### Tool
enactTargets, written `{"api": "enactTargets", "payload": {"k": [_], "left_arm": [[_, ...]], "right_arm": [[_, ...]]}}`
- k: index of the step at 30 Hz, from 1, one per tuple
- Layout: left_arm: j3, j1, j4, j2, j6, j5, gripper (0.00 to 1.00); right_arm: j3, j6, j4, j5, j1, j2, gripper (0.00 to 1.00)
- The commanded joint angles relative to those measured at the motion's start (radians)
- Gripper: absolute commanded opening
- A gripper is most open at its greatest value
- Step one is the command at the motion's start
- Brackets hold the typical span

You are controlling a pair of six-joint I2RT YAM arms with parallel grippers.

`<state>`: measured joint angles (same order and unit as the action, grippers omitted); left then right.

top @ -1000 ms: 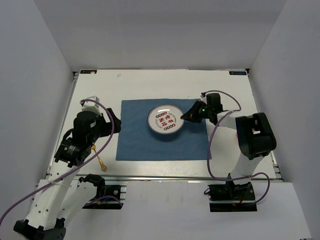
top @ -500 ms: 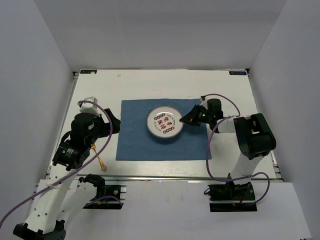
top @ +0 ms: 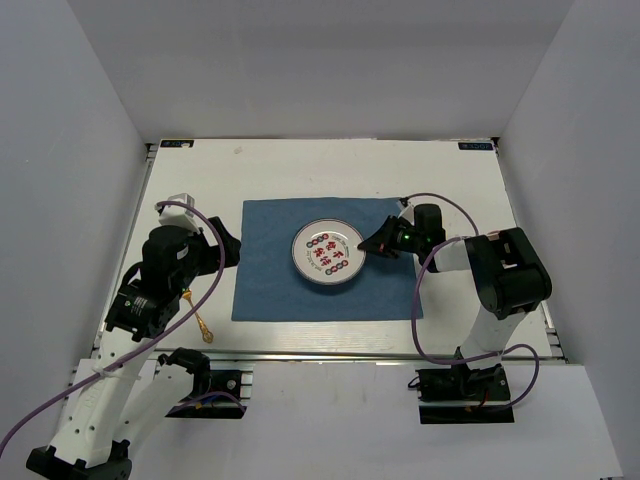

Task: Set the dinner table for one person

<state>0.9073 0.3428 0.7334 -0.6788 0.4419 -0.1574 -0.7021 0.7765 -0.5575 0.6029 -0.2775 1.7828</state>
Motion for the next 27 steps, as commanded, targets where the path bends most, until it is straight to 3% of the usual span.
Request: {"api": "enactTargets", "payload": {"k": [1,4,7,10,11,12,13,18,20,27], "left_arm": [[-0.007,0.004,-0.005,0.001,0.001,-0.011,0.98],[-0.007,0.004,-0.005,0.001,0.003,-0.01,0.98],[-0.007,0.004,-0.006,0.001,0.0,-0.007,0.98],[-0.007,0.004,-0.006,-0.001,0.0,-0.005,0.98],[-0.007,0.004,-0.006,0.001,0.0,-0.007,0.98],[-0.008,0.004,-0.006,0.001,0.0,-0.005,0.98],[-0.008,0.004,-0.006,-0.001,0.0,-0.005,0.98],[-0.007,0.004,-0.006,-0.005,0.0,-0.004,0.98],[-0.007,0.004,-0.003,-0.004,0.0,-0.002,0.98],[-0.01,0.004,-0.005,0.008,0.0,-0.008,0.98]], "right_arm": [[0.001,-0.002,-0.085,0.021,-0.006,0.001,0.0],[-0.013,-0.008,-0.075,0.026,-0.006,0.016,0.0],[-0.017,-0.01,-0.076,0.034,-0.009,0.03,0.07],[-0.001,-0.014,-0.079,0.031,-0.009,0.012,0.26],[0.003,-0.017,-0.079,0.023,-0.009,0.004,0.45],[0.012,-0.02,-0.065,0.014,-0.009,-0.005,0.81],[0.015,-0.025,-0.064,0.008,-0.009,-0.026,0.89],[0.01,-0.06,0.01,-0.051,-0.002,-0.124,0.89],[-0.039,-0.114,0.147,-0.115,-0.003,-0.193,0.89],[-0.368,-0.236,0.787,-0.713,0.0,-0.307,0.89]]}}
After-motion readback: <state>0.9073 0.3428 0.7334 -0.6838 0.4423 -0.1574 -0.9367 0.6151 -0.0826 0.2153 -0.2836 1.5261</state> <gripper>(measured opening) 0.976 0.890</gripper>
